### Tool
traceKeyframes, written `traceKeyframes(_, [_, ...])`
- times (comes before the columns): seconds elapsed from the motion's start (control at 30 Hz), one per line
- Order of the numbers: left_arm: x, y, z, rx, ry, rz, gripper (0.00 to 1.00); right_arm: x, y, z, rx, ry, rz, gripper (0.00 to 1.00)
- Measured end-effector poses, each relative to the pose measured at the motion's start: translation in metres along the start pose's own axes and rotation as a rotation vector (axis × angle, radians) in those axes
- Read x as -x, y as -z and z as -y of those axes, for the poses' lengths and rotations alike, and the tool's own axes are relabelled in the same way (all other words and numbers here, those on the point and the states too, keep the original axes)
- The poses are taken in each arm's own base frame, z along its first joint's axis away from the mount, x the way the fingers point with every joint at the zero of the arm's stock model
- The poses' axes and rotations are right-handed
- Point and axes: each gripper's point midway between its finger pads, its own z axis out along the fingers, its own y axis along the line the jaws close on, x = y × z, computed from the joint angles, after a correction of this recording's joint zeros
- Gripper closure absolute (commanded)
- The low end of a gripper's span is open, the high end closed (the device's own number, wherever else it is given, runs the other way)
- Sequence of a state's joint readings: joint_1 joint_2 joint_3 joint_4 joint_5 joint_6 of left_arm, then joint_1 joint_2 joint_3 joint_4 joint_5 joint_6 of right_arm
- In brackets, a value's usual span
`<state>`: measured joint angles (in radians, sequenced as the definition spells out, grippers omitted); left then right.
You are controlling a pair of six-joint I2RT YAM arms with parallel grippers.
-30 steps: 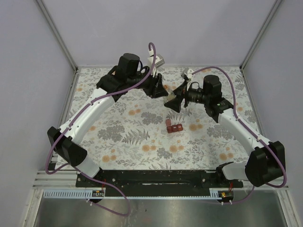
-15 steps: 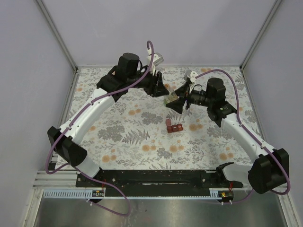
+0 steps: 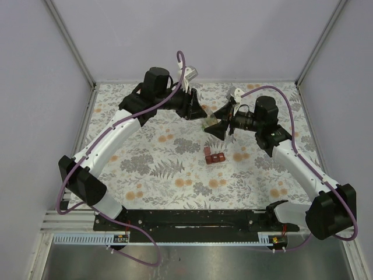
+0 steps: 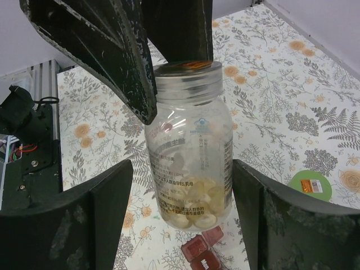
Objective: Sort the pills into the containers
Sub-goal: Unscrew the lid of the pill bottle.
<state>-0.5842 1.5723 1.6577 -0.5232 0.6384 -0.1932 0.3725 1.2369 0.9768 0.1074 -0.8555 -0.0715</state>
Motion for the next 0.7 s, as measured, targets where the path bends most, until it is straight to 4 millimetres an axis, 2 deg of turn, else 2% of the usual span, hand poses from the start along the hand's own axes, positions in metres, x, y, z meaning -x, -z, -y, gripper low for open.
traceKeyframes(0.33, [0.002, 0.004, -0.001, -0.018, 0.054, 0.022, 1.0, 0.0, 0.0, 0.0, 0.0, 0.01, 0.0, 0.14])
traceKeyframes(0.7, [0.015, 0.011, 0.006, -0.072, 0.104, 0.076, 1.0, 0.0, 0.0, 0.0, 0.002, 0.008, 0.0, 0.21])
